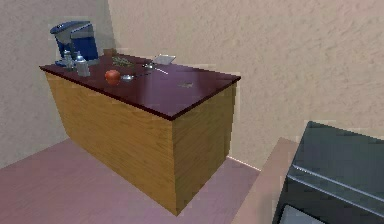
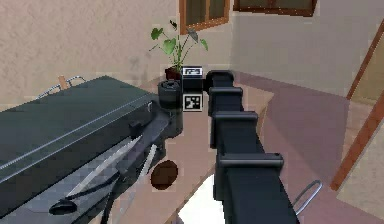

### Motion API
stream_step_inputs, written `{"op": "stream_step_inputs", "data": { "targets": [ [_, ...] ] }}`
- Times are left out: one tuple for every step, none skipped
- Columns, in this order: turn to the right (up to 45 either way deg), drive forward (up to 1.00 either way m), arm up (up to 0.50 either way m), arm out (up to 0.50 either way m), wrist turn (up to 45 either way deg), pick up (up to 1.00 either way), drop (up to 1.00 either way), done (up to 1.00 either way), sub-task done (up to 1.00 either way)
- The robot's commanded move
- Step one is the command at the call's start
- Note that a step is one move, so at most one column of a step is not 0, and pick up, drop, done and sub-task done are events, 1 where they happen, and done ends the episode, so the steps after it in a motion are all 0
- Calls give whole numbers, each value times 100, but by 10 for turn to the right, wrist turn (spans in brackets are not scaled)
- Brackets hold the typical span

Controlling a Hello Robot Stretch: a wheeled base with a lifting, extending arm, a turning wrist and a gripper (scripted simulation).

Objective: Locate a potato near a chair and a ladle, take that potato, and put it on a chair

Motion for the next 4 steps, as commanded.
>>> {"op": "stream_step_inputs", "data": {
  "targets": [
    [0, 0, 0, 0, 450, 0, 0, 0, 0],
    [0, 0, 0, 0, 450, 0, 0, 0, 0],
    [0, 0, 0, 0, 180, 0, 0, 0, 0],
    [0, 0, -30, 0, 0, 0, 0, 0, 0]
  ]
}}
